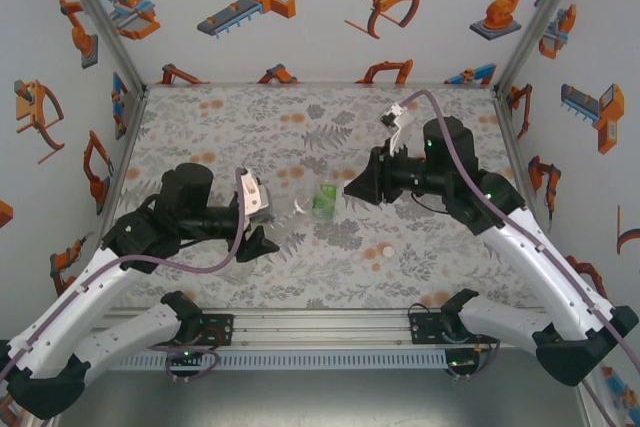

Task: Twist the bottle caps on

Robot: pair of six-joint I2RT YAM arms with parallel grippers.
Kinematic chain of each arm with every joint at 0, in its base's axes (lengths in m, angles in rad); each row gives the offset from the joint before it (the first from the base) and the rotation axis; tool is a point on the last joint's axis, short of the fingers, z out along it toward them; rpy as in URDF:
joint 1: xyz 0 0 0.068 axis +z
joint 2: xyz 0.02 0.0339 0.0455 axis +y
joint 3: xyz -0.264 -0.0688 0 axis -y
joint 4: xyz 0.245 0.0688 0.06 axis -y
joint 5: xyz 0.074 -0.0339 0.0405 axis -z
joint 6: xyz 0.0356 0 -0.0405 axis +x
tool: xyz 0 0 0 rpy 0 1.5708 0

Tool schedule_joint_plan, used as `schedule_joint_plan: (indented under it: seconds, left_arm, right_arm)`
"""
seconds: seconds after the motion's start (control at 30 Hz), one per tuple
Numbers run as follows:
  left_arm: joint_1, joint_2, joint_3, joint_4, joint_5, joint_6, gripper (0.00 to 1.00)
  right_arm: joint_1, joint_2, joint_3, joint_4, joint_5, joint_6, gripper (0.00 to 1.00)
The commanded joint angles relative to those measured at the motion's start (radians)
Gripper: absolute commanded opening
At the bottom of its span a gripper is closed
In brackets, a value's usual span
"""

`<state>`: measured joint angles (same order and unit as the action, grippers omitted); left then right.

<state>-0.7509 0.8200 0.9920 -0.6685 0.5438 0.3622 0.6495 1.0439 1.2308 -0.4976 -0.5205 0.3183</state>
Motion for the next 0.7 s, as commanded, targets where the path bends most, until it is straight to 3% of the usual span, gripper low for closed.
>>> schedule_joint_plan:
  seconds: [0.0, 0.1, 0.3, 0.67]
  left_arm:
    - [-0.026, 0.009, 0.036, -0.049, -0.009, 0.066, 0.00]
    - [-0.046, 0.021, 0.051, -0.063, -0.026, 0.072, 0.00]
    - [-0.070, 0.017, 0.060, -0.066, -0.020, 0.081, 0.00]
    - [-0.077, 0.014, 0.070, -0.072, 0.002, 0.087, 0.00]
  right_arm:
    - [0.097, -0.009, 0.019, 0.093, -0.115, -0.132, 0.12]
    - [0.165, -0.004, 0.040, 0.103, -0.097, -0.205, 0.12]
    - [0.205, 0.007, 0.045, 0.103, -0.107, -0.337, 0.12]
    - [0.224, 0.036, 0.059, 0.146, -0.235, -0.373, 0.13]
